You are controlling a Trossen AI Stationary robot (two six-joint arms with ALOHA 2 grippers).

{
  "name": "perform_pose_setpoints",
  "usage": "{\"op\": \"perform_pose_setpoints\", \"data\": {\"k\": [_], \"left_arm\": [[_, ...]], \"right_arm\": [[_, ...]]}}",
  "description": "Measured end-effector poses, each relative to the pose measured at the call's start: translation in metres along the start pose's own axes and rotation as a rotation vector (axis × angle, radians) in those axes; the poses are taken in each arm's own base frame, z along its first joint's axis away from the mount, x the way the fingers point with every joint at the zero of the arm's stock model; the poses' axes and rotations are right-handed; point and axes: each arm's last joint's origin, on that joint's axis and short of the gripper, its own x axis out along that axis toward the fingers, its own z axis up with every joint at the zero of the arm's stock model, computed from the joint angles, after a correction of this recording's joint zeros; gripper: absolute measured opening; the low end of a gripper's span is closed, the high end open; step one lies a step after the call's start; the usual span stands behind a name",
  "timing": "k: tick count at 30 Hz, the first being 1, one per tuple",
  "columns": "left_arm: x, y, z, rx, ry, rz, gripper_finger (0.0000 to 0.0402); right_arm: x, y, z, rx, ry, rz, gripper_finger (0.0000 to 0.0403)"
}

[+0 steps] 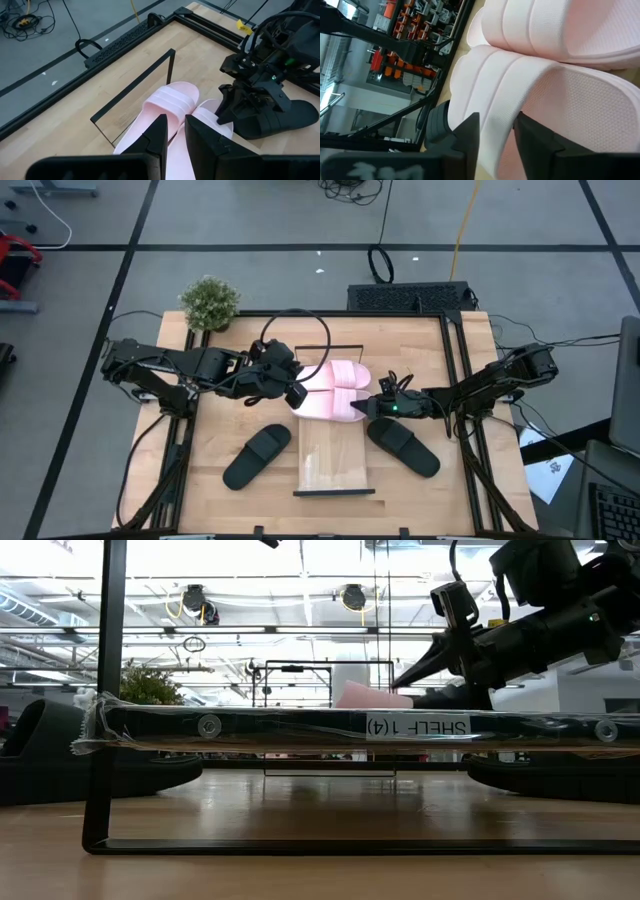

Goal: Pick and place slides into the shelf
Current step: Put the pink slide on the shelf

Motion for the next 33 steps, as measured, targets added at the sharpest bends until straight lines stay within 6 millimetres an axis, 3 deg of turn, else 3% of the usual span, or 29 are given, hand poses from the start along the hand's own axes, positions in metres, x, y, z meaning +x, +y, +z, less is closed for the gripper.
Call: {"op": "perform_pose_setpoints", "data": {"k": [9, 33], "left_arm": [[0.0000, -0.0004, -0.0004, 0.006, 0.012, -0.015, 0.0062], [-0.0073, -0.0084, -0.0076, 0.119, 0.023, -0.047, 0.0062]], "right_arm": [[-0.0008, 0.0016, -0.0002, -0.005, 0.028, 0.017, 0.0147], [-0.0093, 0.0007, 0.0011, -0.031, 0.101, -0.037, 0.0142]]}}
